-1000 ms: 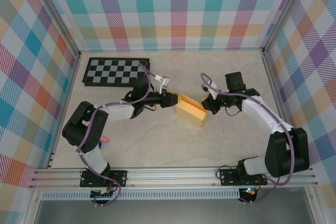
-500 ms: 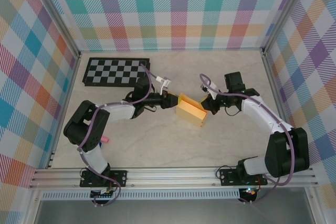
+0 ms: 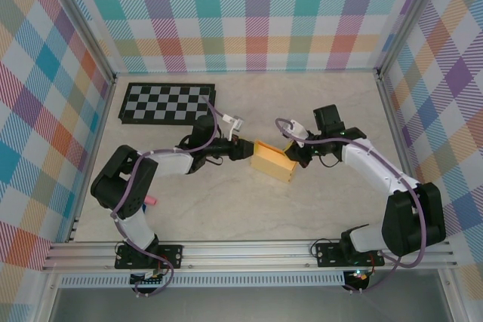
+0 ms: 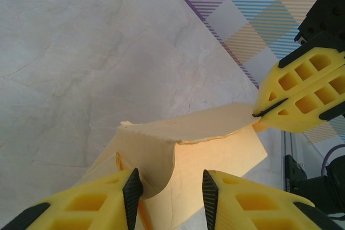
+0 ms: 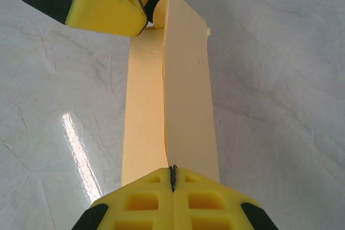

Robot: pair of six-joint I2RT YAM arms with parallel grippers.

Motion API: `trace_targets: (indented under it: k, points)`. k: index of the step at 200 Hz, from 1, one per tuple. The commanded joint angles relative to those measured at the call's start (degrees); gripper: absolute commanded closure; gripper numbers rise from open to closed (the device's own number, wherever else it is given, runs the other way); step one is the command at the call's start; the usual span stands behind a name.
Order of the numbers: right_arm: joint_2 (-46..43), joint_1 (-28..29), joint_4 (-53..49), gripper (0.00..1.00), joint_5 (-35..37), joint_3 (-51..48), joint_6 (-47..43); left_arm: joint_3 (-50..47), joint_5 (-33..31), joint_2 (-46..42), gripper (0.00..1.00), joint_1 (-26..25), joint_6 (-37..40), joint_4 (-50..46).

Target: Fold the paper box

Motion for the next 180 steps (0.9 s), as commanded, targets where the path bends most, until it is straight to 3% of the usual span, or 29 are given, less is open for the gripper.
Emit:
trace_targets:
  k: [1,58,105,135,156,180]
  points:
    - [0.3,1.2,-3.0,1.00,4.4,-1.0,-2.5,-1.9,0.0,-1.7,0.61,0.4,1.9,-1.5]
    - [-1.9,2.4,-0.4,1.00,6.5,-3.5,-3.1,-4.1,-0.5,-5.0,0.56,2.1,0.5,-0.5]
    - [-1.8,2.4,-0.7,1.00,5.8,-3.0,-3.7,-5.5,-2.8,-10.4,0.44,4.2,-1.3,0.2]
    - [-3.1,2.4,-0.2,1.00,4.6,-3.7,-4.4,-3.9,-8.2,-14.8,0.32,6.3,-0.8,-5.4]
    - [-3.9,2.5,0.6,1.00,4.4,-4.1,-4.1,-0.6,-4.9,-13.3,0.32,6.3,0.2,-11.1]
    - [-5.3,2.5,1.6,1.00,4.1,-4.9,-4.4,-2.6,-4.4,-12.7,0.25,6.3,-2.3,-9.7]
